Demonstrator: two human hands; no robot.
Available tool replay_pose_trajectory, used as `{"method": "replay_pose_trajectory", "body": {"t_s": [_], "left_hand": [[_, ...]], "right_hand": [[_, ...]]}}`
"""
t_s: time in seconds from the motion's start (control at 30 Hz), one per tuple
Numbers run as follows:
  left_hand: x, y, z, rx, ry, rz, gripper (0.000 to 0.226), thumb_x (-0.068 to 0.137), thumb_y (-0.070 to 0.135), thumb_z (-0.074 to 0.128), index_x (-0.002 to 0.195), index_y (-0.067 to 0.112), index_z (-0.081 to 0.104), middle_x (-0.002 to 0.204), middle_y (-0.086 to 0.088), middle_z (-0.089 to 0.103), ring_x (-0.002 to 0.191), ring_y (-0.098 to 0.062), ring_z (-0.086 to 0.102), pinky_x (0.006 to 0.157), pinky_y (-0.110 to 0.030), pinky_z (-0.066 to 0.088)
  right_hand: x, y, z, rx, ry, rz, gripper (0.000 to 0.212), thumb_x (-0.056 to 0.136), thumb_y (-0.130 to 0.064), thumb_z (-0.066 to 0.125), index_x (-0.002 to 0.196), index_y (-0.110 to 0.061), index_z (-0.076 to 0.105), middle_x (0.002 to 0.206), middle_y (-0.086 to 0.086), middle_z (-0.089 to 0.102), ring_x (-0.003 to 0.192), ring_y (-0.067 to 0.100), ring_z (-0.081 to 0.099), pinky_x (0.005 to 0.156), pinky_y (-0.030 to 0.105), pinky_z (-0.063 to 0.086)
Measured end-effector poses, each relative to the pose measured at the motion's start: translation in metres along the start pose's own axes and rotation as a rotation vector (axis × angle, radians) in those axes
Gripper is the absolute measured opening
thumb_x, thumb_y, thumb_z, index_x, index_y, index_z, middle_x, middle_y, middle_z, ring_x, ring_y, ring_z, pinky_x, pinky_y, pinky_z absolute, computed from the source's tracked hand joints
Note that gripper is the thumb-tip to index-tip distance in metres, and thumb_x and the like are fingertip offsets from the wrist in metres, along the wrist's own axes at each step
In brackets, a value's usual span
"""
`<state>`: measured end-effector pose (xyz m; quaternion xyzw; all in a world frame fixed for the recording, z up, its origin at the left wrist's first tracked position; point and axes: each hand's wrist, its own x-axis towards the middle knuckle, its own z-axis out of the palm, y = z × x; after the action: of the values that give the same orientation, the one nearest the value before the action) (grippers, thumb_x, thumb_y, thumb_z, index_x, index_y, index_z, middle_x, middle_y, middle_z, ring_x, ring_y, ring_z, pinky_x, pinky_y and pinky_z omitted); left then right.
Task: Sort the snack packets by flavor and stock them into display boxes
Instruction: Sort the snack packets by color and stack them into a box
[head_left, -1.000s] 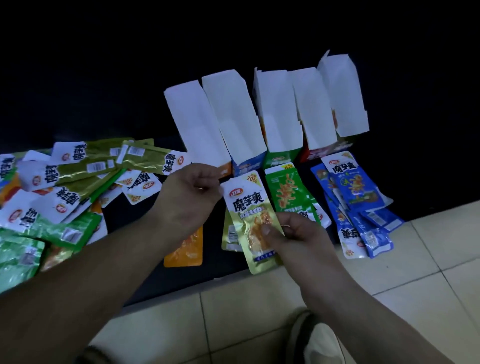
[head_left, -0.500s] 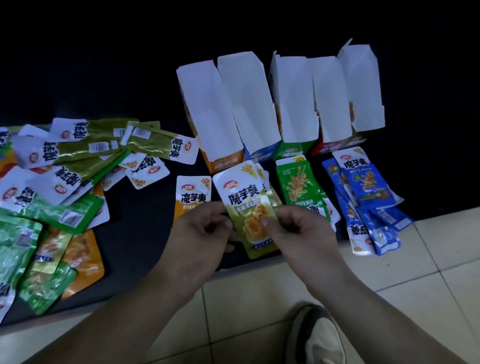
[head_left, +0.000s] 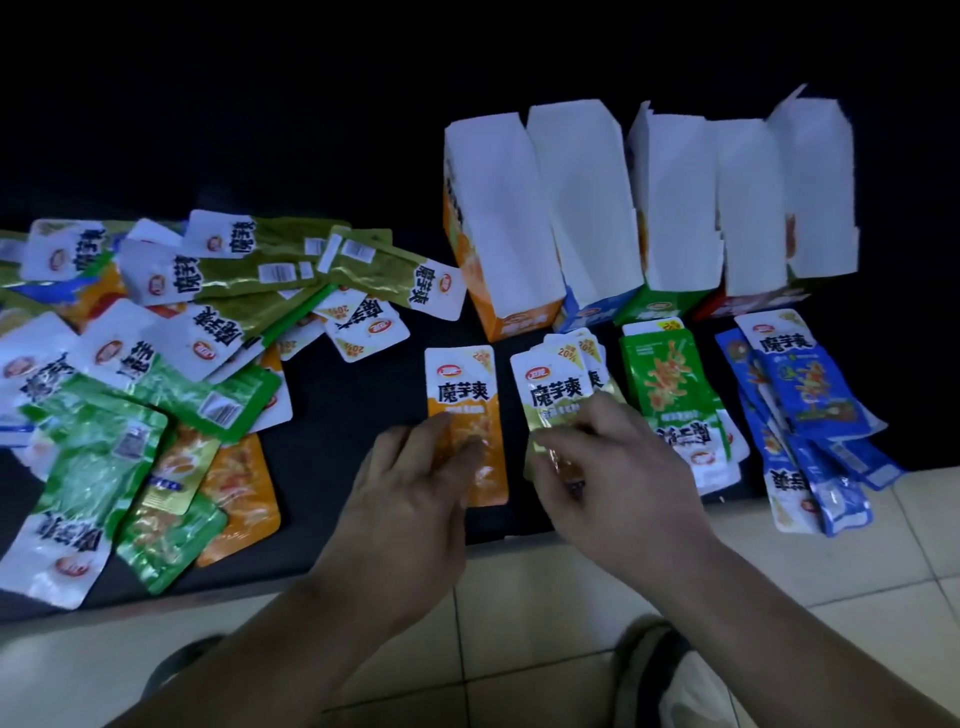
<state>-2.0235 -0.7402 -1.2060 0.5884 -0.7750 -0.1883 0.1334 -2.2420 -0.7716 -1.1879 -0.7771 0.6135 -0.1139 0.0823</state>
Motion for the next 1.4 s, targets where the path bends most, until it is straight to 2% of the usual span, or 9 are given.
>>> {"method": "replay_pose_trajectory", "body": {"t_s": [0.13, 0.27, 0.4, 0.5, 0.6, 0.7, 0.83, 1.0, 1.4], "left_hand": [[-0.011, -0.021, -0.02, -0.093, 0.06, 0.048, 0.041, 0.091, 0.009, 0.068, 0.131, 0.017, 0.069, 0.141, -0.003, 0.056, 0.121, -0.027, 0.051, 0.098, -0.039, 0.051], [-0.041, -0.048, -0.049, -0.079, 0.094, 0.012, 0.035, 0.097, 0.027, 0.054, 0.124, 0.016, 0.073, 0.136, -0.002, 0.061, 0.115, -0.022, 0.057, 0.091, -0.033, 0.051], [-0.072, -0.086, -0.066, 0.058, 0.155, -0.202, 0.04, 0.088, 0.032, 0.06, 0.125, 0.019, 0.071, 0.145, -0.012, 0.055, 0.131, -0.041, 0.051, 0.103, -0.06, 0.048], [-0.088, -0.11, -0.079, 0.181, 0.062, -0.613, 0.079, 0.083, 0.064, 0.055, 0.156, 0.041, 0.034, 0.17, -0.016, 0.016, 0.155, -0.048, 0.01, 0.114, -0.077, 0.018], [-0.102, -0.129, -0.072, 0.113, -0.001, -0.833, 0.101, 0.08, 0.089, 0.042, 0.154, 0.056, -0.019, 0.167, -0.009, -0.03, 0.153, -0.044, -0.024, 0.116, -0.075, 0.004], [-0.102, -0.13, -0.071, 0.04, 0.001, -0.844, 0.104, 0.081, 0.089, 0.041, 0.15, 0.055, -0.028, 0.168, -0.011, -0.029, 0.153, -0.046, -0.023, 0.12, -0.07, 0.003], [-0.099, -0.13, -0.072, 0.036, 0.028, -0.799, 0.102, 0.083, 0.082, 0.048, 0.156, 0.052, -0.017, 0.17, -0.017, -0.013, 0.156, -0.046, -0.009, 0.121, -0.067, 0.004], [-0.104, -0.143, -0.07, 0.058, 0.159, -0.633, 0.078, 0.078, 0.062, 0.073, 0.149, 0.044, 0.045, 0.149, -0.018, 0.05, 0.121, -0.04, 0.049, 0.098, -0.056, 0.048], [-0.101, -0.158, -0.085, -0.021, 0.267, -0.671, 0.064, 0.079, 0.057, 0.055, 0.14, 0.037, 0.06, 0.162, -0.018, 0.036, 0.144, -0.047, 0.034, 0.106, -0.068, 0.04]], "right_hand": [[0.011, -0.005, 0.0, 0.031, -0.034, 0.092, 0.023, 0.083, -0.039, 0.071, 0.103, -0.029, 0.077, 0.098, -0.004, 0.061, 0.095, 0.024, 0.066, 0.064, 0.031, 0.052], [0.026, -0.043, -0.003, 0.492, -0.103, 0.176, 0.017, 0.091, -0.039, 0.068, 0.106, -0.036, 0.074, 0.092, -0.009, 0.066, 0.084, 0.013, 0.064, 0.071, 0.031, 0.054], [0.028, -0.098, 0.01, 0.777, -0.337, 0.226, 0.014, 0.094, -0.025, 0.072, 0.104, -0.035, 0.074, 0.095, -0.006, 0.07, 0.086, 0.009, 0.065, 0.073, 0.014, 0.049], [0.035, -0.124, 0.014, 0.569, -0.422, 0.055, 0.024, 0.094, -0.041, 0.068, 0.118, -0.037, 0.069, 0.134, -0.023, 0.05, 0.119, -0.005, 0.054, 0.097, 0.018, 0.047], [0.059, -0.152, 0.007, 0.362, -0.561, -0.054, 0.044, 0.096, -0.05, 0.061, 0.139, -0.042, 0.055, 0.161, -0.024, 0.021, 0.147, 0.0, 0.028, 0.114, 0.024, 0.035], [0.089, -0.183, 0.002, 0.231, -0.66, -0.096, 0.066, 0.097, -0.055, 0.059, 0.155, -0.047, 0.03, 0.166, -0.027, -0.008, 0.156, 0.006, 0.004, 0.122, 0.033, 0.026], [0.134, -0.208, 0.013, 0.114, -0.562, -0.16, 0.087, 0.09, -0.061, 0.065, 0.159, -0.048, 0.014, 0.164, -0.024, -0.022, 0.156, 0.012, -0.011, 0.124, 0.046, 0.021], [0.174, -0.206, 0.043, 0.109, -0.447, 0.077, 0.097, 0.076, -0.08, 0.066, 0.155, -0.061, 0.013, 0.167, -0.012, -0.028, 0.155, 0.027, -0.023, 0.125, 0.061, 0.0], [0.125, -0.202, 0.064, 0.093, -0.573, -0.098, 0.094, 0.072, -0.099, 0.03, 0.153, -0.061, 0.0, 0.163, -0.019, -0.028, 0.15, 0.023, -0.036, 0.121, 0.061, -0.015]]}}
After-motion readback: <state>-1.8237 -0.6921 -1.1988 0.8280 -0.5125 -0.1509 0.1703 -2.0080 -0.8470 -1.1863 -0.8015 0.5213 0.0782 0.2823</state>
